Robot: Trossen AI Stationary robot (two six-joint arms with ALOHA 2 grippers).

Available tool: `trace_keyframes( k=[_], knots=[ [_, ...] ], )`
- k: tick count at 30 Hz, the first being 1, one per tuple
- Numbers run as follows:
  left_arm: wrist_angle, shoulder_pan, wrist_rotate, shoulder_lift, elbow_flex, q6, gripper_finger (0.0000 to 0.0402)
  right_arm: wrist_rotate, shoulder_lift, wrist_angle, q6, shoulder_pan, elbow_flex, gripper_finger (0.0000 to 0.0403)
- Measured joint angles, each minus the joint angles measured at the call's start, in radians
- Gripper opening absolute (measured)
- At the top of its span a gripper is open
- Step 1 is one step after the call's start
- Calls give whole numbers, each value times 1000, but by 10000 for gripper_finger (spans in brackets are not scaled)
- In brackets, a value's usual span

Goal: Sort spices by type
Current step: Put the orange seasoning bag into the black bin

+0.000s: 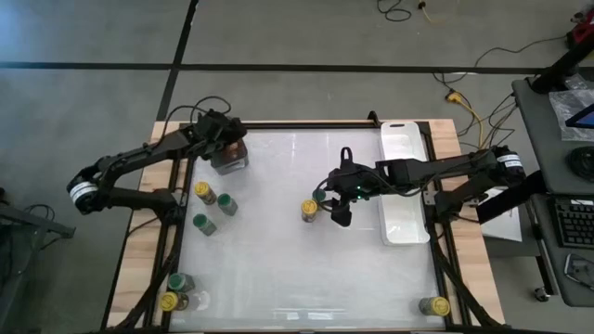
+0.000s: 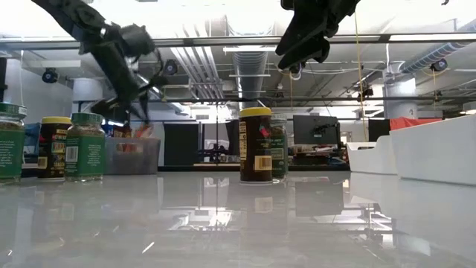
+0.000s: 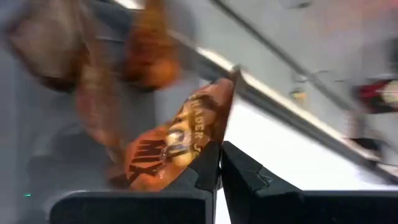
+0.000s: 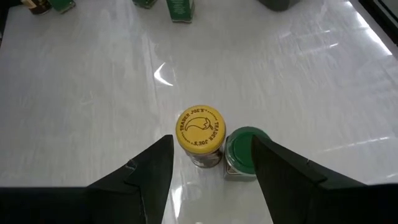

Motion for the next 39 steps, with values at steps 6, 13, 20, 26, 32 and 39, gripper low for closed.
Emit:
trace_keyframes(
  k=[6, 13, 20, 26, 32, 39],
  knots=[
    [25, 2, -14, 4, -7, -13, 0, -2, 0, 0, -7, 0, 0, 205],
    [28, 12, 19, 15, -22, -44, 0, -4, 0, -1, -8, 0, 0, 205],
    [63, 11, -3, 11, -27, -15, 0, -6, 0, -9, -12, 0, 0, 205],
    [57, 32, 6, 3, -34, -23, 0, -6, 0, -9, -8, 0, 0, 205],
    [74, 11, -20, -15, -26, -1, 0, -6, 0, -6, -8, -1, -3, 205],
    [80, 31, 27, -31, -56, -33, 0, -4, 0, -1, -11, -4, -3, 205]
  ],
)
